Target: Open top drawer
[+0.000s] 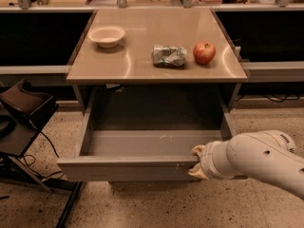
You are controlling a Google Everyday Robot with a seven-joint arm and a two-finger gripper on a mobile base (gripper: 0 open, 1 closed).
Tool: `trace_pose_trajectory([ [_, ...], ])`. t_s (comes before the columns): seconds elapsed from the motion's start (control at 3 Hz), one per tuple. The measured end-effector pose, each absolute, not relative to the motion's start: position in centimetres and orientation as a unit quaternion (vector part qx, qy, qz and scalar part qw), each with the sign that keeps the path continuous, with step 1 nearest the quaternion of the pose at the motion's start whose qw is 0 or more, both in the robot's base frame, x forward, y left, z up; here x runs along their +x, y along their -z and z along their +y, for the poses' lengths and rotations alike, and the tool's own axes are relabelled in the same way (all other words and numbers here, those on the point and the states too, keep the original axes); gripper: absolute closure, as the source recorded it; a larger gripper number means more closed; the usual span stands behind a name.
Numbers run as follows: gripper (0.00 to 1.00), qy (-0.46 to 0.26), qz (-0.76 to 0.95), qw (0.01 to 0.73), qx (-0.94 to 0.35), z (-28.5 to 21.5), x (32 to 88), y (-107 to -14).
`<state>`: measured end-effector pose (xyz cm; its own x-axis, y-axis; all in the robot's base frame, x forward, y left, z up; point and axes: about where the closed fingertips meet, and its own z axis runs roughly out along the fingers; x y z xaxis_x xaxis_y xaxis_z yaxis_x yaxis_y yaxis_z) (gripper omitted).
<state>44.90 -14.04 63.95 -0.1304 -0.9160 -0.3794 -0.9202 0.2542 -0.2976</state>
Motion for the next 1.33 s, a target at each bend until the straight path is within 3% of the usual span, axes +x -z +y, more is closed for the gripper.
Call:
trace_pose_trajectory([
  [1.33,1.00,-0.005,0.753,0.253,-0.607,-13.97,43.32,-63.87],
])
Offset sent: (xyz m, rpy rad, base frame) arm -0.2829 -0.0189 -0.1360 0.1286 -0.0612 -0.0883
